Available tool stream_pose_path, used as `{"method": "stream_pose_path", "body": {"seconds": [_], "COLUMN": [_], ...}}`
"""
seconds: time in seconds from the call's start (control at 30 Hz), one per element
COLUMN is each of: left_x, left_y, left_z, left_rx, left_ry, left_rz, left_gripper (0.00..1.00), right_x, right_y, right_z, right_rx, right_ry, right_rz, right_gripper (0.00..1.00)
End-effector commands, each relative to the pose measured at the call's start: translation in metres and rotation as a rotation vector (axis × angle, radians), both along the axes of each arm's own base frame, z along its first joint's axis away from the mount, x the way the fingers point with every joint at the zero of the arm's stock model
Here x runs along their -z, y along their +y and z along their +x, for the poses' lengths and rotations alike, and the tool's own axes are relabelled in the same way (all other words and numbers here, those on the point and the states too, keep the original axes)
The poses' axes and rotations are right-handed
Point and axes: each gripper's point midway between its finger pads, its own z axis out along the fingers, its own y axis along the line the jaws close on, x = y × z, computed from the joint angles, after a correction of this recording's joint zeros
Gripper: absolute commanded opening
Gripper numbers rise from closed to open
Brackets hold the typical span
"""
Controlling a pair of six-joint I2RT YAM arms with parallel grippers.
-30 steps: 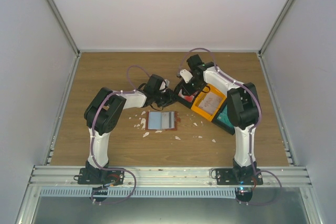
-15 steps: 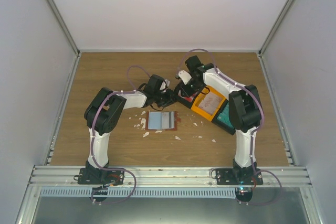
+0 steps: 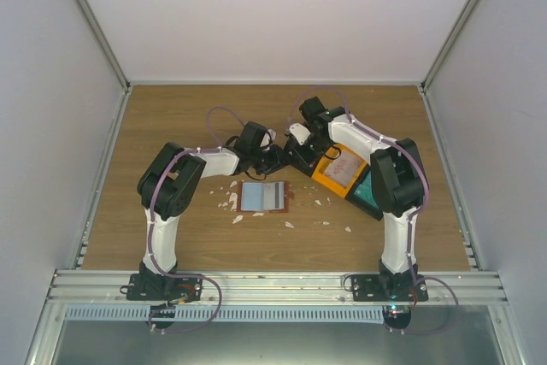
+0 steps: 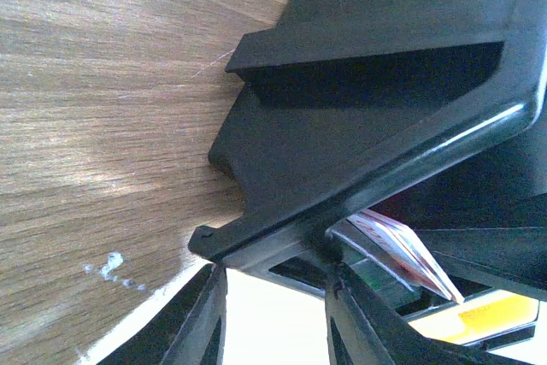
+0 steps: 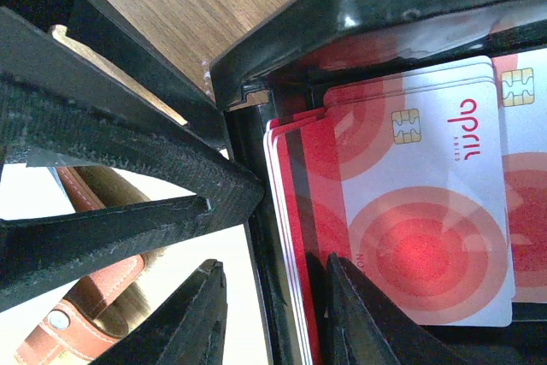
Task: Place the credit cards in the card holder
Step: Pick up the credit card from the storage box.
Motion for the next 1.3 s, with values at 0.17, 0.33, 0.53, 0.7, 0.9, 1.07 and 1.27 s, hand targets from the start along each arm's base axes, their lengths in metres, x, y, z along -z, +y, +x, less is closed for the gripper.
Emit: {"method": "stream_pose_path", "body": {"seconds": [0.17,0.33,0.53,0.7,0.9,1.07,1.27], "left_x": [0.004,0.004,0.004,0.004,0.004,0.004,0.005], "left_y": [-0.004,-0.004,-0.004,-0.004,-0.004,-0.004,-0.003], "left_z": [0.007,0.007,0.007,0.007,0.007,0.007,0.007], "left_rx": [-0.002,-0.001,0.001,0.001,0.000,0.002,-0.002], "left_ry": [-0.032,-0.031,-0.032,-0.032,-0.030,-0.032,-0.029], "left_rz": [0.003,0.004,0.002,0.003,0.002,0.002,0.002], "left_gripper": [0.35,0.35,0.35,0.35,0.35,0.35,0.35], "right_x": [0.004,-0.010,-0.021,-0.024,-0.021,-0.017,0.000], "right_y": [-0.002,0.001,0.003,0.003,0.001,-0.004,-0.002], "right_z": [-0.008,-0.009,-0.010,-0.009,-0.007,0.009,0.018], "right_rx": [0.009,-0.003,-0.009,-0.006,0.001,0.030,0.030], "right_ry": [0.033,0.014,-0.006,-0.010,-0.018,-0.068,-0.065], "right_rz": [-0.017,0.013,0.036,0.037,0.023,-0.023,-0.055], "right_gripper": [0.32,0.29,0.27,0.25,0.24,0.36,0.45]}}
